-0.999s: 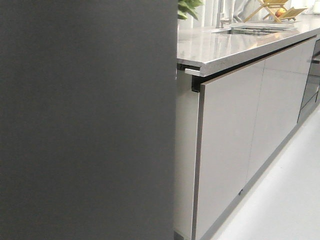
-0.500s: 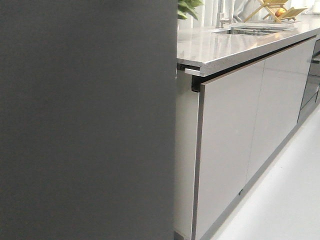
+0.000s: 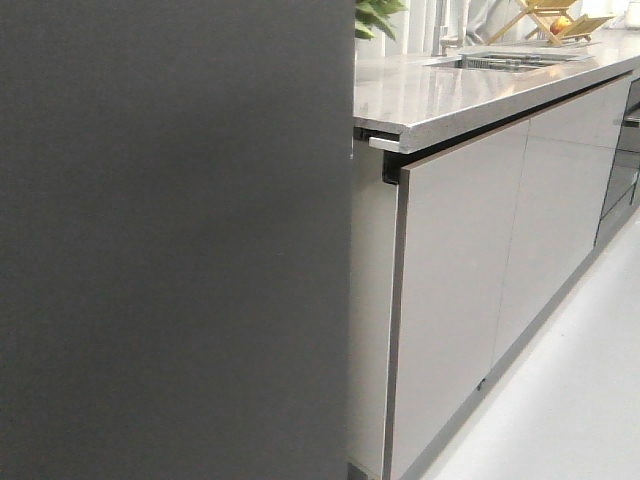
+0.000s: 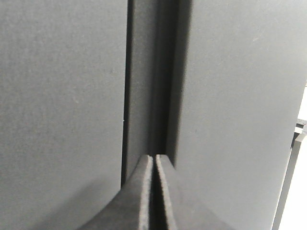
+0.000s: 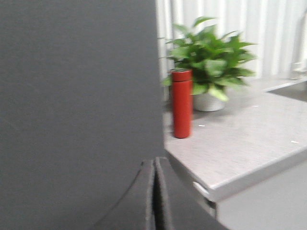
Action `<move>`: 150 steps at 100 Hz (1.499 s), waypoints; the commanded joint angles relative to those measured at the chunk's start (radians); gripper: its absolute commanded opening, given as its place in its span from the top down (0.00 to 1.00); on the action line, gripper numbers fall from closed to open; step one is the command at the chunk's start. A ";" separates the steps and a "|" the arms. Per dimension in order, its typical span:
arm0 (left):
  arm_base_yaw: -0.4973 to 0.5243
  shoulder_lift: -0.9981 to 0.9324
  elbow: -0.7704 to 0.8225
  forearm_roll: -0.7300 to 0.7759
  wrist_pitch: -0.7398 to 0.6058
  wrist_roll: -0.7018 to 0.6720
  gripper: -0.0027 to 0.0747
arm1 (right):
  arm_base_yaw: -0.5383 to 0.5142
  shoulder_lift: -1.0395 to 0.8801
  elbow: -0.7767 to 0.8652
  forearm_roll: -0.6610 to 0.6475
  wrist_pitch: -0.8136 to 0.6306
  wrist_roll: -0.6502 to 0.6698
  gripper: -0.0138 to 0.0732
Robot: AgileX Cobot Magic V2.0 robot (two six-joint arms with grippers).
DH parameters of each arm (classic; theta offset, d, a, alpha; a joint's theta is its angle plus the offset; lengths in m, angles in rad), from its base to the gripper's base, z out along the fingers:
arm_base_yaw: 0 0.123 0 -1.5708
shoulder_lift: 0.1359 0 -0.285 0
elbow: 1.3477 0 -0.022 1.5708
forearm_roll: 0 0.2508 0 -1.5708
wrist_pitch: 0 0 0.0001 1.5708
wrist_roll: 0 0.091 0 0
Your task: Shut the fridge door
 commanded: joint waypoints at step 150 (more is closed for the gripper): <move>-0.008 0.019 0.028 -0.002 -0.077 -0.004 0.99 | -0.338 -0.873 0.803 -0.027 -0.065 -0.004 0.93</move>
